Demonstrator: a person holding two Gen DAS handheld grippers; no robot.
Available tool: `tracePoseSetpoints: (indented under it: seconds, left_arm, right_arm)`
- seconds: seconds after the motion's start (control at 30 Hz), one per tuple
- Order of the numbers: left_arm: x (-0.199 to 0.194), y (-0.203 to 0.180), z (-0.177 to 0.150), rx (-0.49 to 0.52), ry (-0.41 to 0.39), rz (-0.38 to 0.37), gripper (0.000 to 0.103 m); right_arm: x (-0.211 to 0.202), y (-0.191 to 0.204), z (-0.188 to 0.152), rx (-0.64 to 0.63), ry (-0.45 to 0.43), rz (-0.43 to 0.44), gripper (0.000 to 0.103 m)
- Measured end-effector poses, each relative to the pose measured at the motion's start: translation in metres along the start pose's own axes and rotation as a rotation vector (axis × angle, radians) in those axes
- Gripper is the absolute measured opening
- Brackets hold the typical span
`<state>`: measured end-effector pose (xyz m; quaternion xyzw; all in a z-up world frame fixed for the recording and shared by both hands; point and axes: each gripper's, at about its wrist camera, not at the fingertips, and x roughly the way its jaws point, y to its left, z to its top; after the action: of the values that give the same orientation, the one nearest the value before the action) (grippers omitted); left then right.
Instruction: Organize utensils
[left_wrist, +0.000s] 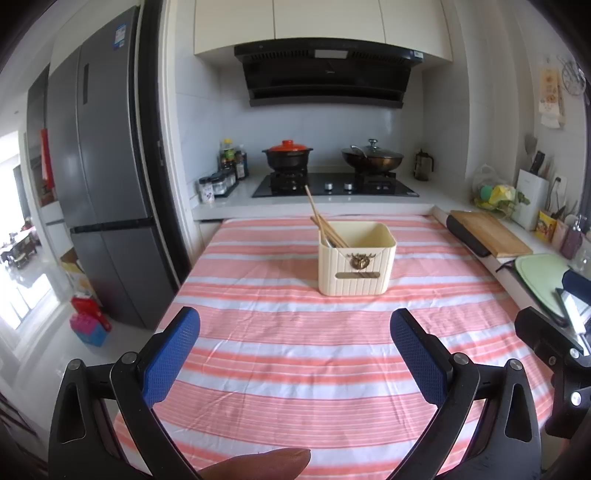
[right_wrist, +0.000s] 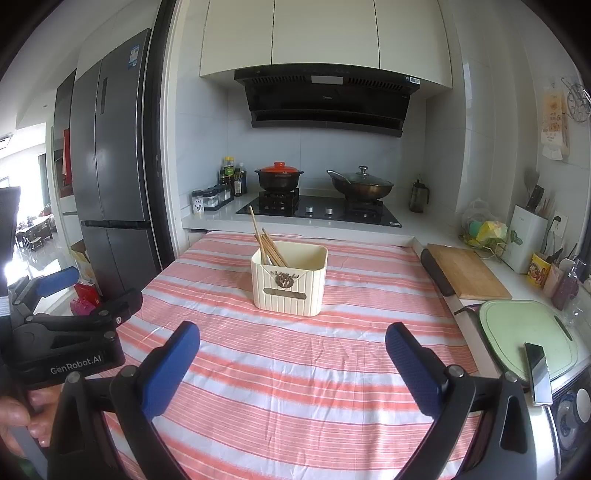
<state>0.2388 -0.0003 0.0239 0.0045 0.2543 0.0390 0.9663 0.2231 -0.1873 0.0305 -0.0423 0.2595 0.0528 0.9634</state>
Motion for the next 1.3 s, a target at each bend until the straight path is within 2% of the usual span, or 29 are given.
tracePoseSetpoints:
  seconds: [1.3]
  left_arm:
    - [-0.0031, -0.0004, 0.0033, -0.001, -0.006, -0.011, 0.102]
  right_arm:
    - [-0.0021, 0.0030, 0.0014, -0.012, -0.012, -0.013, 0.102]
